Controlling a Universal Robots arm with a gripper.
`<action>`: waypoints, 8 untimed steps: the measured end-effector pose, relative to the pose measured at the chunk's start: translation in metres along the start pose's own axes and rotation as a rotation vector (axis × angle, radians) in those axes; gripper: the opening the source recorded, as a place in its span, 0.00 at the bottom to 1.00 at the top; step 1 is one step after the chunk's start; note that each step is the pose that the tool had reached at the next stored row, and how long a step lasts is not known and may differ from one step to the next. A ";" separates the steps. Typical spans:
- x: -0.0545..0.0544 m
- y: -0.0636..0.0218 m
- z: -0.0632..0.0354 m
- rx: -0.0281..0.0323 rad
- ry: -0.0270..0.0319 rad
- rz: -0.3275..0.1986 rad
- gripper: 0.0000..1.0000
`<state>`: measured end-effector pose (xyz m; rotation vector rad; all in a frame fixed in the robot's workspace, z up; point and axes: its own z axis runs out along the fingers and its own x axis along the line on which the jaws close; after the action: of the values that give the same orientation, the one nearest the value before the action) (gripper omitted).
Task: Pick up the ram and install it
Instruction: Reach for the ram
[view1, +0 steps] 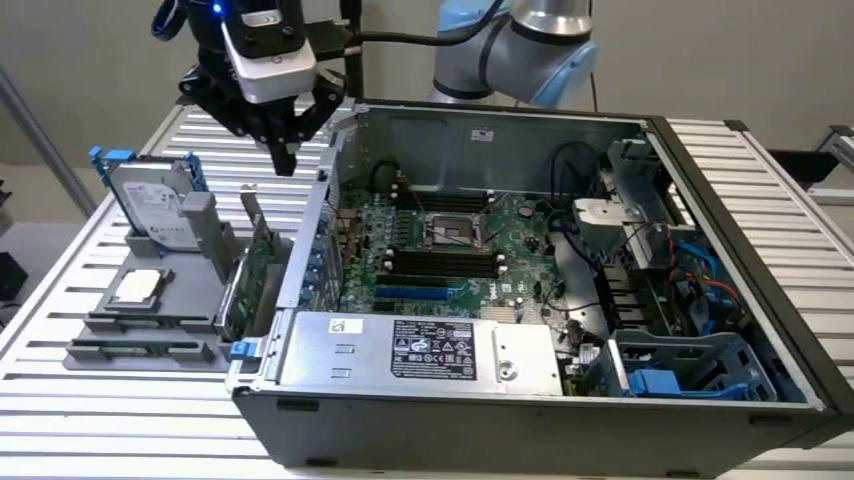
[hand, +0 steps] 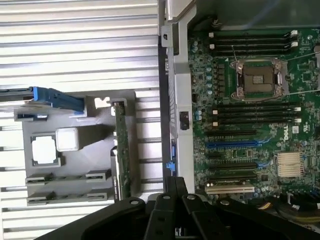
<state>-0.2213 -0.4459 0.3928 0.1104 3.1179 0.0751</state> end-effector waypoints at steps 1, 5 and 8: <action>0.004 -0.0019 0.0002 -0.0001 -0.0001 0.000 0.00; 0.021 -0.0091 0.0011 0.0000 0.0000 0.000 0.00; 0.034 -0.0140 0.0024 -0.0001 0.0000 0.000 0.00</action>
<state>-0.2565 -0.4573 0.3891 0.1104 3.1179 0.0752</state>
